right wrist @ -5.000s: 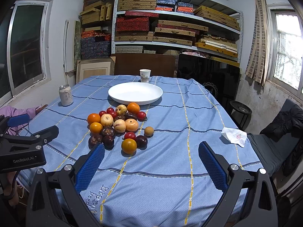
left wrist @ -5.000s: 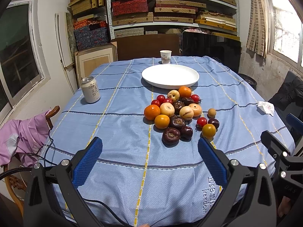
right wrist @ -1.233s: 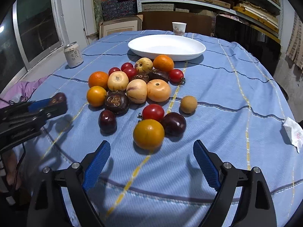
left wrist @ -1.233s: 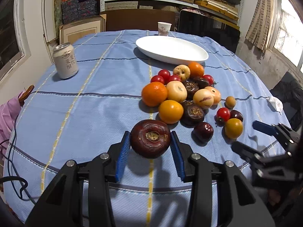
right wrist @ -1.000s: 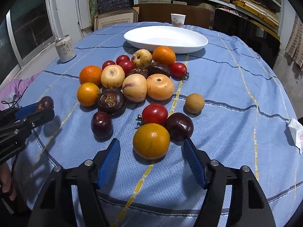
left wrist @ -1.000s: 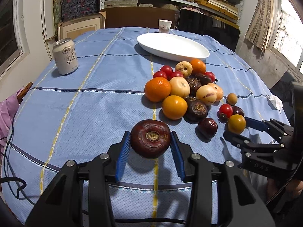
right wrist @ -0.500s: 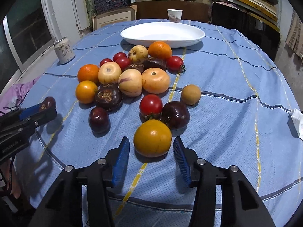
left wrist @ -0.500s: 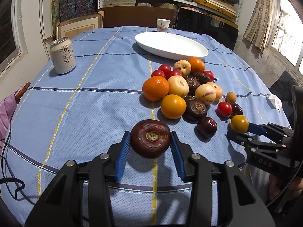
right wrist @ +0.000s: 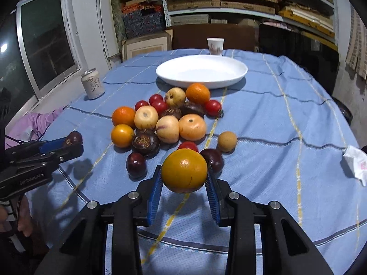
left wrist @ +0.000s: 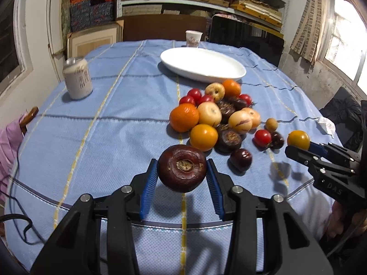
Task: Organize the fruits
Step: 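Carry both fruits to the white plate and open both tools to release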
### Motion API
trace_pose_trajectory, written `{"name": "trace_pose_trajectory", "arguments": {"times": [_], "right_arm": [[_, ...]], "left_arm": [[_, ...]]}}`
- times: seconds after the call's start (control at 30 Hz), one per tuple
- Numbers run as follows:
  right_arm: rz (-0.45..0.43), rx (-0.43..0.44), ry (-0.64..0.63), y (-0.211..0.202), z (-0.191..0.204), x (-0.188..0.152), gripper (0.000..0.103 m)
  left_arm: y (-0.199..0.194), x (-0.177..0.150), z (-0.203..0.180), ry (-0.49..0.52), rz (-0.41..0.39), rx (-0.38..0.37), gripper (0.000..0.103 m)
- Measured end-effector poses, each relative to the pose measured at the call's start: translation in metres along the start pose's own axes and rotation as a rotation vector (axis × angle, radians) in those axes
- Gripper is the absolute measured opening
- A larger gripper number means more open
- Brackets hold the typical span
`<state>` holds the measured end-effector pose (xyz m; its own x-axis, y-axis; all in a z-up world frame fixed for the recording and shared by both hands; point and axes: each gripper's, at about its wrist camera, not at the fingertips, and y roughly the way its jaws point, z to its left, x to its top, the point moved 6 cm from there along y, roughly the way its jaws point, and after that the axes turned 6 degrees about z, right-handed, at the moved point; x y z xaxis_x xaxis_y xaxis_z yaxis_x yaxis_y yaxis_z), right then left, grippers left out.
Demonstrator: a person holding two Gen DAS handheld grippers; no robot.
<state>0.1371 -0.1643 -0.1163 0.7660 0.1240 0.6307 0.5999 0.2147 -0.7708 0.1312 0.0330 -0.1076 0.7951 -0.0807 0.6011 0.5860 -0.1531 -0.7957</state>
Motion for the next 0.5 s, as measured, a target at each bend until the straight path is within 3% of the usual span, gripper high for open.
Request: {"name": "trace_pose_trajectory", "arguments": {"times": [0.27, 0.5], "right_arm": [[-0.091, -0.066, -0.044, -0.037, -0.024, 0.038, 0.037], [-0.128, -0.095, -0.038, -0.038, -0.054, 0.087, 0.037]], "left_arm": [[-0.037, 0.049, -0.003, 0.016, -0.047, -0.089, 0.042], [-0.029, 0.128, -0.016, 0.048, -0.106, -0.092, 0.042]]}}
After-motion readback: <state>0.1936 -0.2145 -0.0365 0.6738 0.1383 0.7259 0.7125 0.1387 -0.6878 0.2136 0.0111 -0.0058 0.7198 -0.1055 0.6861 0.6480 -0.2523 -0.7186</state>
